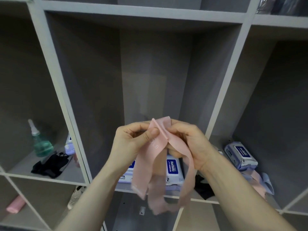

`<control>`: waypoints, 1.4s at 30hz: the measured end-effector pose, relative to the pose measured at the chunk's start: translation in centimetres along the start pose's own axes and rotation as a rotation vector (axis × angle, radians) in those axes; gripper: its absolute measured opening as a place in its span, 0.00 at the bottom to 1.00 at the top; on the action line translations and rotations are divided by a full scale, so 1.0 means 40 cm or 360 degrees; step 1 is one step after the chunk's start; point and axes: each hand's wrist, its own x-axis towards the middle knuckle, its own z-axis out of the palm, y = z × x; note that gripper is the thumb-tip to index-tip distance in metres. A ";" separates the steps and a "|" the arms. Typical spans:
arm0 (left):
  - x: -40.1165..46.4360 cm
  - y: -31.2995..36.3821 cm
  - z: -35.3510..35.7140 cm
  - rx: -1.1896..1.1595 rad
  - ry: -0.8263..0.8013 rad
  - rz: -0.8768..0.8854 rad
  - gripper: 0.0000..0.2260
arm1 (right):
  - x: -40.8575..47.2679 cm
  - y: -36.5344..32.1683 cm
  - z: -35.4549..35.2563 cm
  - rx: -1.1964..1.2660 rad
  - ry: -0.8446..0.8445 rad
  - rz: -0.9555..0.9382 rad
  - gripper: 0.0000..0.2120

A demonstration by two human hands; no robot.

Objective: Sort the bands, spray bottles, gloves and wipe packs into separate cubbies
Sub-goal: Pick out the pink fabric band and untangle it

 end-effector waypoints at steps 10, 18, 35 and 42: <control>0.022 0.005 -0.014 0.0146 0.0052 0.0151 0.11 | -0.009 0.025 -0.025 -0.1244 0.0431 -0.0548 0.17; 0.026 0.007 -0.024 0.0018 -0.0017 -0.0062 0.10 | -0.002 0.020 -0.034 -0.1534 0.0221 -0.0476 0.07; 0.003 0.028 -0.060 -0.0083 0.0370 0.0031 0.03 | 0.002 0.018 -0.030 -0.0359 0.0178 -0.0508 0.12; -0.010 0.062 -0.024 -0.0131 0.0454 0.0052 0.02 | 0.008 0.014 -0.019 -0.0364 0.0312 -0.0496 0.12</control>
